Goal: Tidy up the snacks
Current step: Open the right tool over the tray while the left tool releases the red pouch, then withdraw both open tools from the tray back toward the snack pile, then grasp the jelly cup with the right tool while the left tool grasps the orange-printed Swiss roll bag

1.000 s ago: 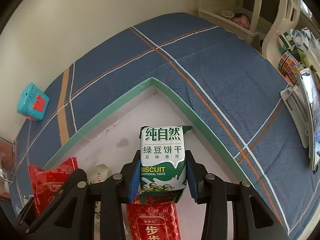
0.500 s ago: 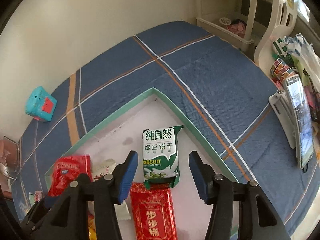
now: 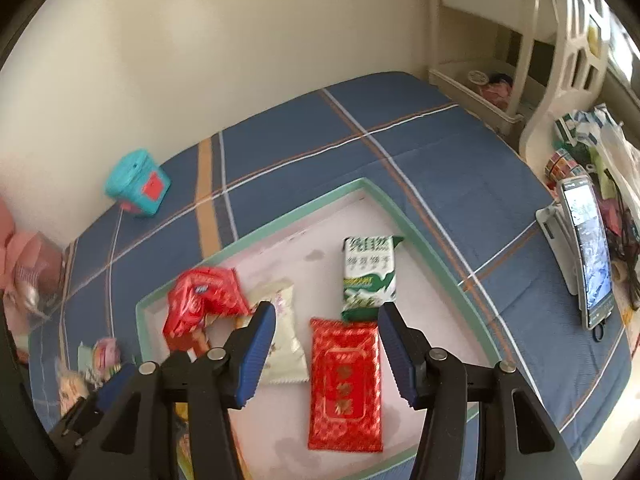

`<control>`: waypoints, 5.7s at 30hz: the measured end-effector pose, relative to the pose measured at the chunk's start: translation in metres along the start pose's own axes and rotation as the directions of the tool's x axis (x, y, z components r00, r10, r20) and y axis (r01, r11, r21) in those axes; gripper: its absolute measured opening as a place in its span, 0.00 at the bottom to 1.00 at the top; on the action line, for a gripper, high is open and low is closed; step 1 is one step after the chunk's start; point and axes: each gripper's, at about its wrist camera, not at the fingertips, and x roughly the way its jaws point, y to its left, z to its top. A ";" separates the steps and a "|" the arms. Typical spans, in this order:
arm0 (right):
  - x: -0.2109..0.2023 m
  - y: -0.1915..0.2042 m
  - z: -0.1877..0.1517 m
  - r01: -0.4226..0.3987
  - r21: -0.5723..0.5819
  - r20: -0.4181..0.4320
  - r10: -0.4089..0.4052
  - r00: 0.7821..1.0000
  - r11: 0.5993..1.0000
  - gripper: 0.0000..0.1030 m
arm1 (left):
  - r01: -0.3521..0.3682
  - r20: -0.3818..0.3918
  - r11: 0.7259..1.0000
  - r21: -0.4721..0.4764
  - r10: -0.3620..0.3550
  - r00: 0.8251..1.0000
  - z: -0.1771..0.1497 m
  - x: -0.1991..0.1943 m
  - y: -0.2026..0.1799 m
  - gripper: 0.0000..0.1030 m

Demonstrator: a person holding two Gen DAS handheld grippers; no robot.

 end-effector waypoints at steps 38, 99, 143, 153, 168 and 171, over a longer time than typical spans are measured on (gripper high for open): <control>-0.010 0.081 -0.081 0.020 -0.217 -0.025 -0.026 0.999 0.976 0.92 | -0.114 0.065 0.987 -0.117 0.122 0.990 -0.056 -0.052 0.136 0.88; 0.001 0.243 -0.151 -0.214 -0.492 -0.109 0.184 0.977 0.844 1.00 | -0.295 0.087 0.852 -0.433 0.365 0.927 -0.074 -0.083 0.311 0.99; 0.076 0.306 -0.151 -0.227 -0.444 -0.240 0.129 0.962 0.866 1.00 | -0.250 0.059 0.927 -0.279 0.276 0.959 -0.019 -0.008 0.352 0.99; 0.077 0.312 -0.158 -0.194 -0.478 -0.214 0.101 0.972 0.857 0.94 | -0.291 0.042 0.911 -0.292 0.316 0.948 -0.016 0.004 0.363 0.99; 0.065 0.284 -0.145 -0.224 -0.420 -0.233 0.135 0.963 0.879 0.56 | -0.182 0.000 0.928 -0.325 0.192 0.981 -0.020 0.004 0.364 0.57; 0.061 0.276 -0.146 -0.228 -0.420 -0.240 0.135 0.961 0.878 0.49 | -0.183 -0.016 0.928 -0.325 0.188 0.982 -0.023 0.002 0.362 0.55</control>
